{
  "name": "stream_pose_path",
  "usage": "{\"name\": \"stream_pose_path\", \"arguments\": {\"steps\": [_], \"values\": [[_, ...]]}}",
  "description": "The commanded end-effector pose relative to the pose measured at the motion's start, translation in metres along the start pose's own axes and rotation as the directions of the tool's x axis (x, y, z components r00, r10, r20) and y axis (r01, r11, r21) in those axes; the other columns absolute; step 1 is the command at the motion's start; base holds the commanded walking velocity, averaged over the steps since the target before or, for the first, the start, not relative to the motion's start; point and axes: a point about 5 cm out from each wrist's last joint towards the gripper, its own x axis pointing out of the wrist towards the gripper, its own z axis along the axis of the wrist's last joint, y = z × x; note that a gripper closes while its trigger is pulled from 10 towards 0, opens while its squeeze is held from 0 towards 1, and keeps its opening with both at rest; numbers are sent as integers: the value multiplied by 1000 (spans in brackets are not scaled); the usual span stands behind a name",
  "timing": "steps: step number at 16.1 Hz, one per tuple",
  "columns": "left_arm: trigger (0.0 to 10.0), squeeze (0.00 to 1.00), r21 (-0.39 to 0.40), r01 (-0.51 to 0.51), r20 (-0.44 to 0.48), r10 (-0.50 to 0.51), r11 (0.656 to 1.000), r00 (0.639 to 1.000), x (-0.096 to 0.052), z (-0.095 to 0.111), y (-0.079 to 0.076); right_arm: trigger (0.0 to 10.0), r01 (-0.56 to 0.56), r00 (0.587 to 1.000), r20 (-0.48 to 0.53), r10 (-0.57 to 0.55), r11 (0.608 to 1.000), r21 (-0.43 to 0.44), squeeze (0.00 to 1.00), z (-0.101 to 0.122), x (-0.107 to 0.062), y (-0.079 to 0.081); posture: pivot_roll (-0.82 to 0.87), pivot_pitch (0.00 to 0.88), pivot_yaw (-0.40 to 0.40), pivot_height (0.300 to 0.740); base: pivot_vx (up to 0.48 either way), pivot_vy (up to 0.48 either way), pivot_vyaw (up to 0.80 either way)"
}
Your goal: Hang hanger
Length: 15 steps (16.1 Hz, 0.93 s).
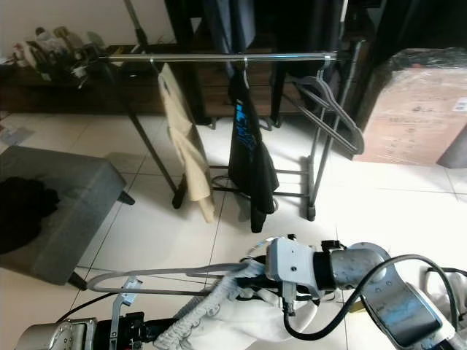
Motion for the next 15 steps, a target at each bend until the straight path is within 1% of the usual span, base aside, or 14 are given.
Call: {"name": "stream_pose_path", "arguments": {"steps": [1, 3, 5, 6, 8, 9, 10, 11, 12, 14, 15], "values": [[0, 0, 4, -58, -8, 58, 998, 998, -12, -6, 5, 0, 33, 998, -44, -34, 999, -15, 0, -6, -9, -4, -174, 217, 90, 740, 0, 0, 0], [0, 0, 12, -63, -22, 63, 998, 998, -12, -9, 5, 0, 61, 996, -67, -62, 998, -16, 0, -12, -11, -7, -174, 216, 90, 740, 0, 0, 0], [0, 0, 28, -58, -52, 60, 998, 997, -12, -13, 3, 0, 127, 981, -145, -129, 992, -25, 0, -30, -19, -14, -170, 216, 90, 740, 0, 0, 0], [0, 0, 30, -57, -55, 59, 998, 997, -12, -14, 3, 0, 168, 970, -175, -167, 986, -12, 0, -39, -23, -18, -167, 215, 90, 740, 0, 0, 0], [0, 0, 33, -59, -53, 61, 998, 997, -13, -14, 3, 0, 229, 945, -235, -227, 973, -20, 0, -52, -32, -25, -166, 212, 89, 740, 0, 0, 0], [0, 0, 36, -59, -58, 61, 998, 996, -14, -14, 3, 0, 271, 931, -252, -264, 963, -9, 0, -57, -36, -28, -166, 211, 89, 740, 0, 0, 0], [0, 0, 42, -61, -66, 64, 997, 996, -14, -15, 2, 0, 292, 917, -280, -286, 956, -20, 0, -63, -40, -30, -164, 208, 89, 740, 0, 0, 0], [0, 0, 45, -61, -70, 64, 997, 996, -14, -15, 2, 0, 308, 909, -288, -303, 951, -27, 0, -67, -41, -31, -165, 207, 89, 740, 0, 0, 0], [0, 0, 52, -58, -81, 62, 997, 995, -14, -16, 1, 0, 322, 909, -272, -316, 946, -23, 0, -68, -44, -32, -162, 203, 90, 740, 0, 0, 0], [0, 0, 54, -58, -84, 63, 997, 995, -14, -17, 1, 0, 333, 904, -266, -334, 941, -49, 0, -68, -50, -35, -164, 203, 91, 740, 0, 0, 0], [0, 0, 68, -67, -103, 74, 995, 992, -16, -18, 2, 0, 350, 888, -284, -362, 932, -94, 0, -69, -57, -40, -165, 203, 91, 740, 0, 0, 0]]}}
